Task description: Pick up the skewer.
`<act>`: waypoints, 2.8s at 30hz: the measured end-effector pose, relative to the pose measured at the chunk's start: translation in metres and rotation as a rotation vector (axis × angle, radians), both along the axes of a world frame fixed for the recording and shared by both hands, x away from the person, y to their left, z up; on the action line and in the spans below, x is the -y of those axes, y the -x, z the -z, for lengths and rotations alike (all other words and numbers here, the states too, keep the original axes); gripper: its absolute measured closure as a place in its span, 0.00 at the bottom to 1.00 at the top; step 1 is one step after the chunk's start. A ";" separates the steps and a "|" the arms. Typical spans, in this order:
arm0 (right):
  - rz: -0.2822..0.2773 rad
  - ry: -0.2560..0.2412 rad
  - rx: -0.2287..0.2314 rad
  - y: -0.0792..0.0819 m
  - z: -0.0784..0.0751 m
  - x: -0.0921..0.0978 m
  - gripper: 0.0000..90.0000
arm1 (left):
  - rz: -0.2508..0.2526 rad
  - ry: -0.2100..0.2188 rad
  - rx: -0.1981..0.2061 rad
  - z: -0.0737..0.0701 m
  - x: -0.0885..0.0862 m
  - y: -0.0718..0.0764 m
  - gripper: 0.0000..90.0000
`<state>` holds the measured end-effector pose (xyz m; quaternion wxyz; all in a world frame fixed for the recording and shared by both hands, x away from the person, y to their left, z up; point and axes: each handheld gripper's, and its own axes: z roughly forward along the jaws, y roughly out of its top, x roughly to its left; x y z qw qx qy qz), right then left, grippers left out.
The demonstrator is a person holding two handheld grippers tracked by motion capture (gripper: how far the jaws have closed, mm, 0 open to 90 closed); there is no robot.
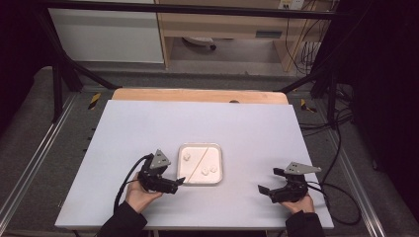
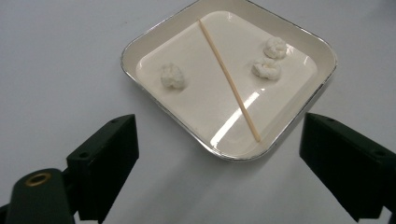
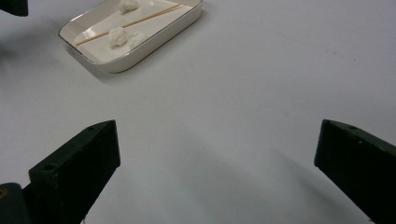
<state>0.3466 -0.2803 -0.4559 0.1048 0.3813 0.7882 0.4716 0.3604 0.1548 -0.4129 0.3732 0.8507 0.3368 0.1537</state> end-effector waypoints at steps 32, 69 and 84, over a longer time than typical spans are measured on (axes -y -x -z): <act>-0.004 -0.002 -0.005 -0.001 0.001 -0.001 0.01 | -0.094 -0.073 -0.096 0.026 0.066 -0.020 0.80; -0.012 -0.001 -0.003 -0.001 0.001 -0.002 0.01 | -0.158 -0.018 -0.007 0.024 0.067 -0.012 1.00; -0.019 0.004 -0.007 -0.001 0.002 -0.003 0.01 | -0.112 -0.081 0.030 0.028 0.061 -0.020 0.86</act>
